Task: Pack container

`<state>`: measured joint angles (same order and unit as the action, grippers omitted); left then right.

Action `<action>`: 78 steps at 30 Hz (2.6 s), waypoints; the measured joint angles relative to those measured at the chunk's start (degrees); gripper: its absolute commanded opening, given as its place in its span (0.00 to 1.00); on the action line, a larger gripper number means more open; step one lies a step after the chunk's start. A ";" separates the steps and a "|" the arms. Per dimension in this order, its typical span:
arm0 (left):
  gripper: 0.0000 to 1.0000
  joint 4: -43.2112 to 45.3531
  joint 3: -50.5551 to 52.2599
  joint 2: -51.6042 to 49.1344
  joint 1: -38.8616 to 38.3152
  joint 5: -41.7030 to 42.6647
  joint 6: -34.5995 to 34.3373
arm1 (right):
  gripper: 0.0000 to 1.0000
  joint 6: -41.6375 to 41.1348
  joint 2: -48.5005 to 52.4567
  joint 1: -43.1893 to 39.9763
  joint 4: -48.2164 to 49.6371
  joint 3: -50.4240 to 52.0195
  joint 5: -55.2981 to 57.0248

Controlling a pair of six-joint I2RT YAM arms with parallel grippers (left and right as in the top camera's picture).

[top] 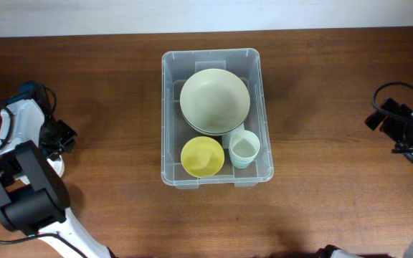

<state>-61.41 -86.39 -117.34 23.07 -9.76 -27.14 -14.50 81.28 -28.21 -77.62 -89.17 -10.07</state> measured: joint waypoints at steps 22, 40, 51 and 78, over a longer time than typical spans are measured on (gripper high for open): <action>0.01 -4.90 -4.28 0.00 -1.16 1.14 2.10 | 0.99 -0.04 0.00 0.00 -0.02 0.00 0.00; 0.00 -14.38 -15.19 21.29 -50.66 2.60 4.35 | 0.99 -0.04 0.00 0.00 0.00 0.00 0.00; 0.01 -13.81 -13.99 21.29 -68.83 2.89 0.13 | 0.99 -0.04 0.00 0.00 -0.17 0.00 0.00; 0.43 -17.46 -10.82 19.54 -51.10 1.22 -4.31 | 0.99 0.15 0.00 0.00 -0.39 0.00 0.00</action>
<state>-78.87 -97.21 -97.80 -28.03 -8.54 -31.44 -14.35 81.28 -28.21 -78.02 -89.17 -10.07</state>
